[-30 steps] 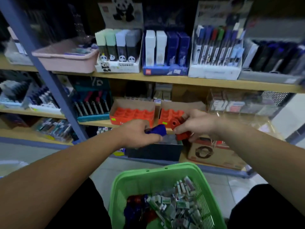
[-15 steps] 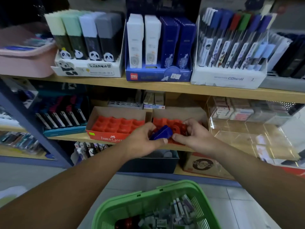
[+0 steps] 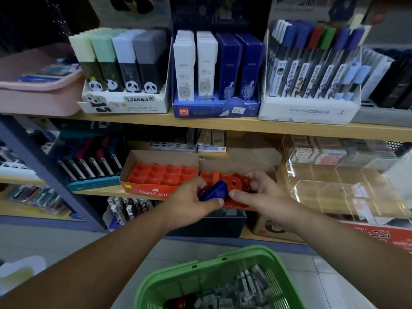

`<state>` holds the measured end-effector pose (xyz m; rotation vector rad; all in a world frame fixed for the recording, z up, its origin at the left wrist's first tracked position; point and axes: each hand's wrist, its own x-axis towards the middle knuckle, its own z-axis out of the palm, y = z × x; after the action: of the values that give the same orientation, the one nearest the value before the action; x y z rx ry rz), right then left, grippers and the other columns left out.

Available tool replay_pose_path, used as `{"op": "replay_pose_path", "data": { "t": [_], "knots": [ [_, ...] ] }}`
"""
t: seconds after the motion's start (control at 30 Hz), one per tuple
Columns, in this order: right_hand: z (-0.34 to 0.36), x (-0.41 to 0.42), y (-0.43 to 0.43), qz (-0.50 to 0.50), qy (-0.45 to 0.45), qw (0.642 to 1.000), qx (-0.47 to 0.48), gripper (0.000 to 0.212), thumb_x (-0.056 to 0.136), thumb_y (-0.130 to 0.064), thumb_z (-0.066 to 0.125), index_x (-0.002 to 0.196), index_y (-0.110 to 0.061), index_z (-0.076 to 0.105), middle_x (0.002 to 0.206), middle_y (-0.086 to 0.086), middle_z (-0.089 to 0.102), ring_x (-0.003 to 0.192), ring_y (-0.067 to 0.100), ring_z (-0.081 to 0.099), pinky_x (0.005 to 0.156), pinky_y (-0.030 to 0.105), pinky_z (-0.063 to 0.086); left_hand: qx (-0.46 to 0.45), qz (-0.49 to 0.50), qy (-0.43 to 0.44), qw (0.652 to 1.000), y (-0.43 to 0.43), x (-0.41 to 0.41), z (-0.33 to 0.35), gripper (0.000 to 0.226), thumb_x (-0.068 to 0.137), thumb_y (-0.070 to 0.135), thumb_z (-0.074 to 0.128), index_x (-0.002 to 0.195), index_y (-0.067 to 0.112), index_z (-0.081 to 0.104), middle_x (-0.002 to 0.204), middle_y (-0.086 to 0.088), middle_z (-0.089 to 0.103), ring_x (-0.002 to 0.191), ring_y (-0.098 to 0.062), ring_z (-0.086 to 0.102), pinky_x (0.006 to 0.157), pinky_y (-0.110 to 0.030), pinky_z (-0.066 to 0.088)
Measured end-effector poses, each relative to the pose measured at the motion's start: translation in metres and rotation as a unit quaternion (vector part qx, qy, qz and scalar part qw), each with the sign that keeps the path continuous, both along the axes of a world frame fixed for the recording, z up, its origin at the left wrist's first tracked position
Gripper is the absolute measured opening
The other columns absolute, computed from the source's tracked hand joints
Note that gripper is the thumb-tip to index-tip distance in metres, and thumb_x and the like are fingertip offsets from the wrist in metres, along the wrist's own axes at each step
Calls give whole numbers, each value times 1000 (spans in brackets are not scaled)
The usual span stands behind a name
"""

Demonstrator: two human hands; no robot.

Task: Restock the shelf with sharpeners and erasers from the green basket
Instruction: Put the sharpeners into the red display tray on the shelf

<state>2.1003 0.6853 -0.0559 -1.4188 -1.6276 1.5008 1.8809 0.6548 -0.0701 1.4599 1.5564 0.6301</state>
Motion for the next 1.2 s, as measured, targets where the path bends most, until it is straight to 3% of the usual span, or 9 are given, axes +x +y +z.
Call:
{"op": "replay_pose_path", "data": {
  "t": [0.13,0.3,0.43,0.53,0.7,0.8,0.93,1.1,1.2],
  "knots": [
    [4,-6,0,-44,37,998,13,45,85,-28,85,118,-21,56,109,3,76,95,15,77,82,32,62,33,68,-75,994,5,4,9,34,86,35,82,108,24,58,104,-5,70,88,-23,75,77,-46,64],
    [13,-8,-3,-72,102,992,0,46,82,-18,87,119,-16,61,111,6,75,94,24,78,79,43,66,-21,88,-193,977,5,8,26,35,97,31,71,128,23,58,112,-7,70,81,-23,77,73,-39,65],
    [13,-13,-5,-77,117,990,-24,51,75,-10,90,116,-10,60,108,15,74,86,35,78,62,39,64,-48,93,-220,970,1,8,29,25,98,30,64,119,17,59,100,-17,75,74,-25,73,67,-41,59],
    [11,-18,-5,-75,120,990,-30,59,67,-18,92,115,-9,58,98,17,74,77,35,75,53,35,58,-72,100,-262,957,1,12,28,24,97,26,63,117,12,58,92,-18,74,72,-30,71,63,-40,57],
    [9,-23,-6,-78,121,989,-43,45,75,-8,90,110,-10,62,103,12,75,88,32,79,66,45,65,-72,135,-321,935,8,13,22,19,96,19,64,112,9,63,90,-16,69,71,-25,66,76,-48,64],
    [6,-26,-5,-37,81,996,-31,44,72,-5,92,107,-12,65,97,9,77,86,29,78,63,39,63,-40,141,-288,946,9,8,20,26,95,29,74,109,10,64,88,-16,73,68,-22,69,70,-42,64],
    [6,-30,-6,-30,56,998,6,56,59,-20,97,108,-17,70,95,3,79,82,20,77,61,30,58,-53,122,-245,960,6,3,20,34,88,25,82,111,7,64,100,-15,77,75,-26,77,64,-38,63],
    [13,-30,-7,-40,110,993,-9,64,56,-17,94,116,-17,70,106,8,78,98,29,77,84,48,64,-66,188,-325,924,12,-7,27,35,86,19,84,112,8,65,97,-17,78,75,-27,76,63,-33,59],
    [23,-31,-8,-58,111,992,9,58,61,-14,91,114,-19,70,101,11,79,85,30,77,78,47,64,-76,190,-373,905,15,-12,29,39,88,23,82,120,10,62,101,-17,78,81,-29,77,64,-33,59]
  ]
}}
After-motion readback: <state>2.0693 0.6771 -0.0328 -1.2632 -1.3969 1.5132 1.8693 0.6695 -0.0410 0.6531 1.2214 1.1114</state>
